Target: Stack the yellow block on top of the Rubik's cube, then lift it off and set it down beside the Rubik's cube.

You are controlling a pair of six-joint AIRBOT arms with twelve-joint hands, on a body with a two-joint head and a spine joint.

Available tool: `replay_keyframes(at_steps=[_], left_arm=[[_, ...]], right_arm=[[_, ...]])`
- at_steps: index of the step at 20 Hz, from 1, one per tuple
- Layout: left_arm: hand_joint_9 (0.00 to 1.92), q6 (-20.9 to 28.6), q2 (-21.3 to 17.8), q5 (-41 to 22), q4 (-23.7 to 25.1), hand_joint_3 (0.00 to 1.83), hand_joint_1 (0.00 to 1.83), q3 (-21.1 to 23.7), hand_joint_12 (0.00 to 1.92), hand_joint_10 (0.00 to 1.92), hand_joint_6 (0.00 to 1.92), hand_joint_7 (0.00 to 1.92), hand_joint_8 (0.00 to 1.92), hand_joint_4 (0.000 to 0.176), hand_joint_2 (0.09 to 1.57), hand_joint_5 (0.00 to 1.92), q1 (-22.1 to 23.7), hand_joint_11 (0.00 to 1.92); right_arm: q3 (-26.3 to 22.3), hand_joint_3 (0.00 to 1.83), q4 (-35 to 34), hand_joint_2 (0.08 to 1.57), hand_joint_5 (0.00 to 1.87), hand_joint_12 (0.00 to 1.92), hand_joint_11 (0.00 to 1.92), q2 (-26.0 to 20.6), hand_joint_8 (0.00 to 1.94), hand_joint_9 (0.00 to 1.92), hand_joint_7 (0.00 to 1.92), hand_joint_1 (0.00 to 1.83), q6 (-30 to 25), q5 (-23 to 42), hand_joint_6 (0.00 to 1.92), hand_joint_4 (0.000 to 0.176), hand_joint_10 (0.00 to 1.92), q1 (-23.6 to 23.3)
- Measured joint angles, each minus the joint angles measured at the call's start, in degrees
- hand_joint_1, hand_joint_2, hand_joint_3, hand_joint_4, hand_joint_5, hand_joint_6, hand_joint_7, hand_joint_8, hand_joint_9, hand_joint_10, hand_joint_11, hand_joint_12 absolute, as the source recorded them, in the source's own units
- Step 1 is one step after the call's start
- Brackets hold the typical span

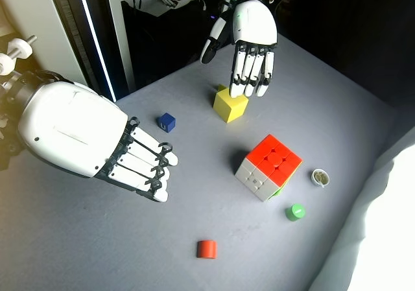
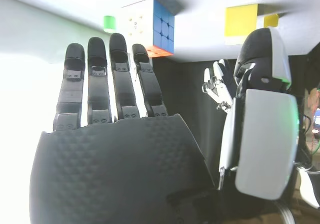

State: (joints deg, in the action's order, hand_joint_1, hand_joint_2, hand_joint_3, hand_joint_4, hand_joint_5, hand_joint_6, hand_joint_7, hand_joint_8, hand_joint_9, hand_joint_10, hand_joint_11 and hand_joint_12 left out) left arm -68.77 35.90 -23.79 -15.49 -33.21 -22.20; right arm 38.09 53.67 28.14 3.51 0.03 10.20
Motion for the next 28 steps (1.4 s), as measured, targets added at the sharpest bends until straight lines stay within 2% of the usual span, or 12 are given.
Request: replay_keyframes(at_steps=[2, 4, 9, 12, 13, 15, 17, 18, 21, 24, 28], left_arm=[[0.06, -0.13, 0.00, 0.00, -0.07, 0.00, 0.00, -0.37, 0.21, 0.00, 0.00, 0.05, 0.00, 0.000, 1.07, 0.06, 0.00, 0.00], [0.09, -0.20, 0.00, 0.20, -0.22, 0.00, 0.00, -0.55, 0.30, 0.00, 0.00, 0.08, 0.00, 0.000, 1.05, 0.08, -0.11, 0.00], [0.01, -2.08, 0.07, 0.66, -0.76, 0.00, 0.39, -1.31, 0.17, 0.00, 0.00, 0.01, 0.00, 0.000, 1.00, 0.00, -0.11, 0.02], [0.00, -8.96, 0.44, 1.09, -8.13, 0.00, 0.64, -0.81, 0.22, 0.00, 0.00, 0.00, 0.00, 0.000, 1.02, 0.00, -0.11, 0.00], [0.00, -11.04, 0.79, 1.14, -10.43, 0.00, 0.67, -0.59, 0.30, 0.00, 0.00, 0.00, 0.00, 0.000, 1.03, 0.00, 0.00, 0.00], [0.00, -14.21, 1.88, 2.51, -14.01, 0.01, 0.78, -0.55, 0.21, 0.00, 0.00, 0.00, 0.00, 0.000, 1.05, 0.00, 0.57, 0.00], [0.00, -17.59, 3.26, 4.35, -17.84, 0.00, 0.83, -0.52, 0.30, 0.00, 0.00, 0.00, 0.00, 0.000, 1.08, 0.00, 1.07, 0.00], [0.00, -20.13, 3.67, 4.94, -20.37, 0.01, 0.85, -0.17, 0.28, 0.00, 0.00, 0.00, 0.00, 0.000, 1.09, 0.00, 1.05, 0.00], [0.00, -21.64, 4.96, 0.81, -24.15, 0.01, 0.89, 1.11, 0.37, 0.00, 0.00, 0.00, 0.00, 0.000, 1.08, 0.00, -2.05, 0.00], [0.00, -25.16, 5.88, -3.08, -29.75, 0.01, 0.87, 1.92, 0.25, 0.00, 0.00, 0.00, 0.00, 0.000, 1.11, 0.00, -3.17, 0.00], [0.00, -30.49, 7.63, -4.46, -34.86, 0.00, 1.04, 1.95, 0.48, 0.00, 0.00, 0.00, 0.00, 0.000, 1.04, 0.00, -3.23, 0.00]], right_arm=[[0.02, 0.04, 0.00, 1.20, 0.00, 0.00, 0.00, -0.02, 0.00, 0.00, 0.00, 0.00, 0.00, 0.02, 0.00, 0.000, 0.00, 0.00], [0.02, 0.03, 0.00, 1.20, 0.00, 0.00, 0.00, -0.02, 0.00, 0.00, 0.00, 0.00, 0.00, -0.02, 0.00, 0.000, 0.00, 0.00], [0.02, 0.03, 0.00, 1.21, 0.01, 0.00, 0.00, -0.07, 0.00, 0.00, 0.00, 0.00, 0.04, -0.09, 0.00, 0.000, 0.00, 0.00], [0.00, 0.03, 0.00, 1.22, 0.00, 0.00, 0.00, -0.07, 0.00, 0.00, 0.00, 0.00, 0.04, 0.04, 0.00, 0.000, 0.00, 0.00], [0.00, 0.02, 0.00, 1.21, 0.00, 0.00, 0.00, -0.07, 0.00, 0.00, 0.00, 0.00, 0.07, -0.04, 0.00, 0.000, 0.00, 0.00], [0.02, 0.02, 0.00, 1.22, 0.00, 0.00, 0.00, -0.07, 0.00, 0.00, 0.00, 0.00, 0.09, -0.07, 0.00, 0.000, 0.00, 0.00], [-0.11, 0.02, 0.00, 1.22, 0.00, 0.00, 0.00, -0.07, 0.00, 0.00, 0.00, 0.00, 0.13, -0.07, 0.00, 0.000, 0.00, 0.00], [-0.11, 0.02, 0.00, 1.22, 0.00, 0.00, 0.00, -0.07, 0.00, 0.00, 0.00, 0.00, 0.15, -0.02, 0.00, 0.000, 0.00, 0.00], [-0.11, 0.01, 0.00, 1.20, 0.00, 0.00, 0.00, -0.07, 0.00, 0.00, 0.00, 0.00, 0.20, -0.09, 0.00, 0.000, 0.00, 0.00], [-0.11, 0.00, 0.00, 1.18, 0.04, 0.00, 0.00, -0.07, 0.01, 0.01, 0.04, 0.00, 0.22, -0.04, 0.02, 0.000, 0.00, 0.00], [-0.11, 0.00, 0.00, 1.18, 0.03, 0.00, 0.00, -0.07, 0.01, 0.00, 0.02, 0.00, 0.22, -0.11, 0.01, 0.000, 0.00, 0.00]])
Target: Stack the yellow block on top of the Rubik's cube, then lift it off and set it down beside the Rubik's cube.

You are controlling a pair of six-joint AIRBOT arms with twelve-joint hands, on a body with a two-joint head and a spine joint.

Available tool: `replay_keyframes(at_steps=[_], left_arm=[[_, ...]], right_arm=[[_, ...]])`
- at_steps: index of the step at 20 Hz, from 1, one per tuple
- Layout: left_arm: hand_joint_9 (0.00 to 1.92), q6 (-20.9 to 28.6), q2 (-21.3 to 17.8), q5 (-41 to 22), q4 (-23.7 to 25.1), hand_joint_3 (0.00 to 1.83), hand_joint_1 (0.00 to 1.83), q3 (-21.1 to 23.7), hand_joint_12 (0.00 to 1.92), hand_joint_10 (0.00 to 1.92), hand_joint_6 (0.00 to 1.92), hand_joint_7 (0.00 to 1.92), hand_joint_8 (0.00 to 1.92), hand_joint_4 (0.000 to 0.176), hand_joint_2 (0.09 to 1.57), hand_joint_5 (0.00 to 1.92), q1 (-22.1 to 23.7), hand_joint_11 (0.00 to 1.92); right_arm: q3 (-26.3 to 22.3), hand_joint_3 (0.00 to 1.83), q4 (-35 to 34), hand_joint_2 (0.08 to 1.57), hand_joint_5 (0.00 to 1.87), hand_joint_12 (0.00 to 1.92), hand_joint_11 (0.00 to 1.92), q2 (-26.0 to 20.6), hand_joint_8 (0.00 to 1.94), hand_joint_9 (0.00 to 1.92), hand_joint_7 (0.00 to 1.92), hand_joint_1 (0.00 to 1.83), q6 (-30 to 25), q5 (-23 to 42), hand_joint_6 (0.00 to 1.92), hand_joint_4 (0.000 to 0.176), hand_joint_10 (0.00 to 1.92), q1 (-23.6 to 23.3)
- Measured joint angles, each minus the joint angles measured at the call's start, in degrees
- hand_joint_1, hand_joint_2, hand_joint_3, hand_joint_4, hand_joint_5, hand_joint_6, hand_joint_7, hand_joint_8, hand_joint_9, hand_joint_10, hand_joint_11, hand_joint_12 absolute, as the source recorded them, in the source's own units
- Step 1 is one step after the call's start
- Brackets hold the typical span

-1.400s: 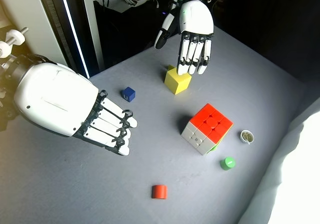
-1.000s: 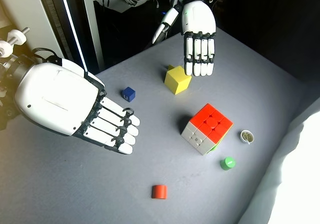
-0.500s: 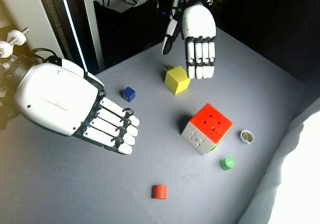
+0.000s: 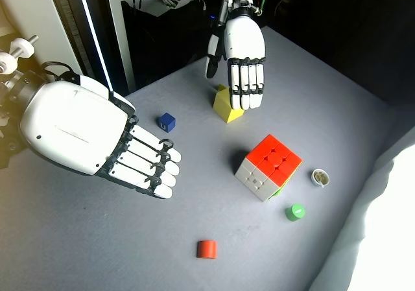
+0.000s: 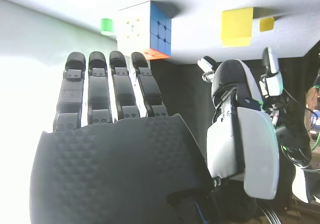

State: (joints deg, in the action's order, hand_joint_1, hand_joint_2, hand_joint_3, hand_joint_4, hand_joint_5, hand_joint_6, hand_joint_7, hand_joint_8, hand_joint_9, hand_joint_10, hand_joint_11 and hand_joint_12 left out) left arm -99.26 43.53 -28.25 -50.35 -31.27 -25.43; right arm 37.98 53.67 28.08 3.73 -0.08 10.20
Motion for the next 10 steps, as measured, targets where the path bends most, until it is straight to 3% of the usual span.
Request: replay_keyframes(at_steps=[1, 3, 6, 9, 10], left_arm=[[0.00, -0.68, 0.59, -0.35, -0.72, 0.00, 1.05, -0.02, 0.44, 0.00, 0.00, 0.00, 0.00, 0.000, 1.04, 0.00, -0.42, 0.00], [0.02, -1.68, 2.08, -1.38, -1.97, 0.00, 1.06, -0.02, 0.60, 0.01, 0.00, 0.00, 0.00, 0.000, 1.00, 0.00, -1.03, 0.00], [0.00, -3.06, 3.58, -2.51, -2.84, 0.00, 1.08, -0.04, 0.57, 0.00, 0.00, 0.00, 0.00, 0.000, 0.99, 0.00, -1.38, 0.00], [0.00, -4.26, 4.37, -3.78, -3.72, 0.00, 1.10, -0.39, 0.40, 0.00, 0.00, 0.00, 0.00, 0.000, 1.01, 0.00, -2.40, 0.00], [0.00, -4.48, 4.37, -4.42, -3.67, 0.00, 1.14, -0.61, 0.45, 0.00, 0.00, 0.00, 0.00, 0.000, 0.99, 0.00, -2.67, 0.00]], right_arm=[[0.00, 0.00, 0.00, 1.18, 0.02, 0.00, 0.00, 0.00, 0.00, 0.00, 0.01, 0.00, 0.02, 0.04, 0.00, 0.000, 0.00, 0.00], [-0.07, 0.00, 0.00, 1.18, 0.04, 0.00, 0.00, 0.00, 0.00, 0.00, 0.01, 0.00, 0.07, 0.02, 0.01, 0.000, 0.00, 0.00], [-0.17, 0.00, 0.00, 1.18, 0.04, 0.00, 0.00, 0.00, 0.01, 0.00, 0.02, 0.00, 0.22, 0.04, 0.01, 0.000, 0.00, 0.00], [-0.17, 0.00, 0.00, 1.18, 0.04, 0.00, 0.00, 0.00, 0.01, 0.00, 0.03, 0.00, 0.26, 0.02, 0.01, 0.000, 0.00, 0.00], [-0.17, 0.00, 0.00, 1.19, 0.06, 0.00, 0.00, 0.00, 0.01, 0.01, 0.04, 0.00, 0.28, 0.02, 0.01, 0.000, 0.00, 0.00]])
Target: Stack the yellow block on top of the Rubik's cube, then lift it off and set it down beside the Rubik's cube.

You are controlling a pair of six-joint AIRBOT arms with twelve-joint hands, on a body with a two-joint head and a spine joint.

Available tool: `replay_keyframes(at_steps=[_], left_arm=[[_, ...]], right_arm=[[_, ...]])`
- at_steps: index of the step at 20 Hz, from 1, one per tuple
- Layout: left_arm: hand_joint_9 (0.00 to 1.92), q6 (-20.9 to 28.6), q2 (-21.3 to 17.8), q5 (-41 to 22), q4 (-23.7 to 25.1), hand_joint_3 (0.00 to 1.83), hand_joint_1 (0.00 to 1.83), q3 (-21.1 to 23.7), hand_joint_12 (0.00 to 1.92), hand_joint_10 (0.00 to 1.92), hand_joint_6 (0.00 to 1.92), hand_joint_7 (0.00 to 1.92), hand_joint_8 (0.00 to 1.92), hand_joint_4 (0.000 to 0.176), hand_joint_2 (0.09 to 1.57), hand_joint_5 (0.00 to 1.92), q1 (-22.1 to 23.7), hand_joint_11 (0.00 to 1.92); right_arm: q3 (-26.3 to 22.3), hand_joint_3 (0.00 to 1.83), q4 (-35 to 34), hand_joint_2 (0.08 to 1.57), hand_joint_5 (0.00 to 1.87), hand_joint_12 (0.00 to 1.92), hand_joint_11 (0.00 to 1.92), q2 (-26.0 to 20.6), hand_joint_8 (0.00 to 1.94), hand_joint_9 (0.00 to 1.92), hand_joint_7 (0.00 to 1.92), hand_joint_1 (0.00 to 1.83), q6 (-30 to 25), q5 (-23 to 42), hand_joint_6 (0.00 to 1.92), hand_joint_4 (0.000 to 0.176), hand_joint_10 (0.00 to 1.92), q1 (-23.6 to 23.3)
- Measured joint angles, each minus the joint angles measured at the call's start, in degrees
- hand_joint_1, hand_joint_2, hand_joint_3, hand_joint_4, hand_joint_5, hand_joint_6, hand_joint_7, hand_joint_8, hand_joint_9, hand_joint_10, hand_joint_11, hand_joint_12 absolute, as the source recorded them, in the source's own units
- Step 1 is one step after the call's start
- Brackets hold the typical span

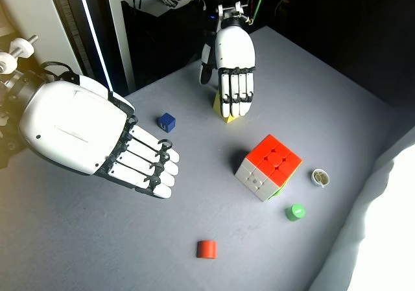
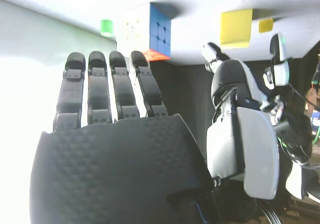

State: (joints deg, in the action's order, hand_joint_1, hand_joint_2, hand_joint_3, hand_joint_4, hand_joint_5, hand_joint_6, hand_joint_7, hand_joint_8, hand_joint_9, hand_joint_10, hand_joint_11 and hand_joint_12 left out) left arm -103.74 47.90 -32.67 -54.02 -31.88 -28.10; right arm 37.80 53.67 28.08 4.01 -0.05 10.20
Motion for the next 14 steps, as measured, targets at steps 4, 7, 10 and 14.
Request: replay_keyframes(at_steps=[4, 7, 10, 14], left_arm=[[0.03, -0.42, 0.79, -1.20, -0.04, 0.00, 1.15, -1.70, 0.58, 0.01, 0.00, 0.00, 0.00, 0.000, 0.98, 0.00, 0.02, 0.00], [0.04, -1.29, 1.64, -0.98, -0.59, 0.00, 1.10, -2.56, 0.62, 0.00, 0.00, 0.00, 0.00, 0.000, 0.98, 0.00, 0.02, 0.00], [0.01, -2.19, 2.16, -0.96, -1.99, 0.00, 1.13, -3.61, 0.55, 0.00, 0.00, 0.00, 0.00, 0.000, 0.97, 0.00, 0.02, 0.00], [0.00, -4.04, 3.32, -1.25, -3.74, 0.00, 1.12, -4.17, 0.50, 0.00, 0.00, 0.00, 0.00, 0.000, 1.00, 0.00, 0.02, 0.00]], right_arm=[[0.00, 0.01, 0.00, 1.20, 0.05, 0.00, 0.00, 0.00, 0.00, 0.00, 0.03, 0.00, 0.13, 0.00, 0.01, 0.000, 0.00, 0.00], [0.00, 0.00, 0.00, 1.20, 0.05, 0.00, 0.00, 0.00, 0.00, 0.00, 0.03, 0.00, 0.13, 0.02, 0.01, 0.000, 0.00, 0.00], [0.00, 0.00, 0.00, 1.20, 0.06, 0.00, 0.00, 0.00, 0.01, 0.00, 0.04, 0.00, 0.15, 0.02, 0.01, 0.000, 0.00, 0.00], [0.00, 0.00, 0.00, 1.20, 0.07, 0.00, 0.00, 0.00, 0.01, 0.01, 0.05, 0.00, 0.37, 0.07, 0.01, 0.000, 0.00, 0.00]])
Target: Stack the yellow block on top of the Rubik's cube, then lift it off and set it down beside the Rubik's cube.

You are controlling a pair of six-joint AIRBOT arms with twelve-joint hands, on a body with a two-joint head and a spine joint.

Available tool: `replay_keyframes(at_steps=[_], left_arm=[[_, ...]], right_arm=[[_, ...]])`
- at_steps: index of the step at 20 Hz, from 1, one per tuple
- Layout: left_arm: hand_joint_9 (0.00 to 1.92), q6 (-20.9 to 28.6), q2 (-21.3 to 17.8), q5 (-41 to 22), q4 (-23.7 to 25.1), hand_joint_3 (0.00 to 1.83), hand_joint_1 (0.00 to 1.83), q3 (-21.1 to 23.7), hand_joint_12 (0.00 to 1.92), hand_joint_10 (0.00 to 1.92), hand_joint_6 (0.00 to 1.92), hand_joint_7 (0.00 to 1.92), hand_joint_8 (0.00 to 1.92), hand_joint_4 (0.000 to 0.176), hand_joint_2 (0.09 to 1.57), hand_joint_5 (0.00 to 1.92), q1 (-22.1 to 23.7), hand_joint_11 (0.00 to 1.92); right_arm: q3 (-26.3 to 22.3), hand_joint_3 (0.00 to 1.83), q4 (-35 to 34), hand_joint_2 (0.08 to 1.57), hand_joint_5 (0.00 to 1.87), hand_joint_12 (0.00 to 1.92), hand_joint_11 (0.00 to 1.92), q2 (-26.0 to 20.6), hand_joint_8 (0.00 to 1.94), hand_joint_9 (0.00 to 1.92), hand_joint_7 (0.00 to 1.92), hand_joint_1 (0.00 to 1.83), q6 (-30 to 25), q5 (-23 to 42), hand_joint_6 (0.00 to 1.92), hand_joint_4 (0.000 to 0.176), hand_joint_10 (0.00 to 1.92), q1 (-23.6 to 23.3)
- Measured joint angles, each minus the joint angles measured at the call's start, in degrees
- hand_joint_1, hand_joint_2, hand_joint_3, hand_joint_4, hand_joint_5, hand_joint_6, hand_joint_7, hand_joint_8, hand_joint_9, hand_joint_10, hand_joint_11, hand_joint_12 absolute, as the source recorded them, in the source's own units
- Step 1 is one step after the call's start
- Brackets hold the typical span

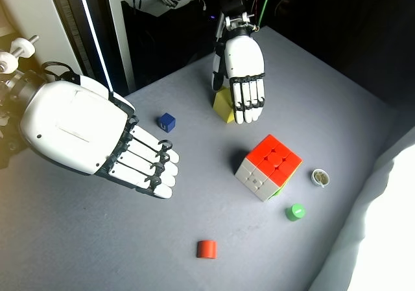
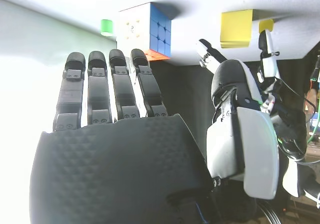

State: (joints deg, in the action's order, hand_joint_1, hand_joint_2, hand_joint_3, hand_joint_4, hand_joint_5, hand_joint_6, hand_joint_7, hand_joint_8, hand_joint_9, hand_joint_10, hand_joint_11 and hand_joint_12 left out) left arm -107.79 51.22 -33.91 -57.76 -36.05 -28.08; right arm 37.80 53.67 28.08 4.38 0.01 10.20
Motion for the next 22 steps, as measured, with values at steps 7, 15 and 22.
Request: replay_keyframes(at_steps=[7, 15, 22], left_arm=[[0.01, -1.57, 1.18, -0.22, -2.43, 0.00, 1.11, -1.07, 0.49, 0.00, 0.00, 0.00, 0.00, 0.000, 0.99, 0.00, -0.44, 0.00], [0.00, -1.66, 2.25, -0.13, -2.67, 0.01, 1.08, -2.40, 0.42, 0.00, 0.00, 0.00, 0.00, 0.000, 1.01, 0.00, -0.79, 0.00], [0.01, -1.68, 2.38, -0.09, -2.80, 0.00, 1.08, -2.89, 0.48, 0.00, 0.00, 0.00, 0.00, 0.000, 1.00, 0.00, -1.09, 0.00]], right_arm=[[0.00, 0.00, 0.00, 1.20, 0.08, 0.00, 0.00, 0.00, 0.01, 0.02, 0.06, 0.00, 0.44, -0.02, 0.01, 0.000, 0.01, 0.00], [0.00, 0.00, 0.00, 1.20, 0.11, 0.01, 0.02, 0.00, 0.02, 0.05, 0.09, 0.00, 0.50, 0.02, 0.02, 0.000, 0.02, 0.00], [0.00, 0.00, 0.00, 1.21, 0.11, 0.01, 0.01, 0.00, 0.01, 0.05, 0.09, 0.00, 1.09, 0.00, 0.01, 0.000, 0.01, 0.00]])
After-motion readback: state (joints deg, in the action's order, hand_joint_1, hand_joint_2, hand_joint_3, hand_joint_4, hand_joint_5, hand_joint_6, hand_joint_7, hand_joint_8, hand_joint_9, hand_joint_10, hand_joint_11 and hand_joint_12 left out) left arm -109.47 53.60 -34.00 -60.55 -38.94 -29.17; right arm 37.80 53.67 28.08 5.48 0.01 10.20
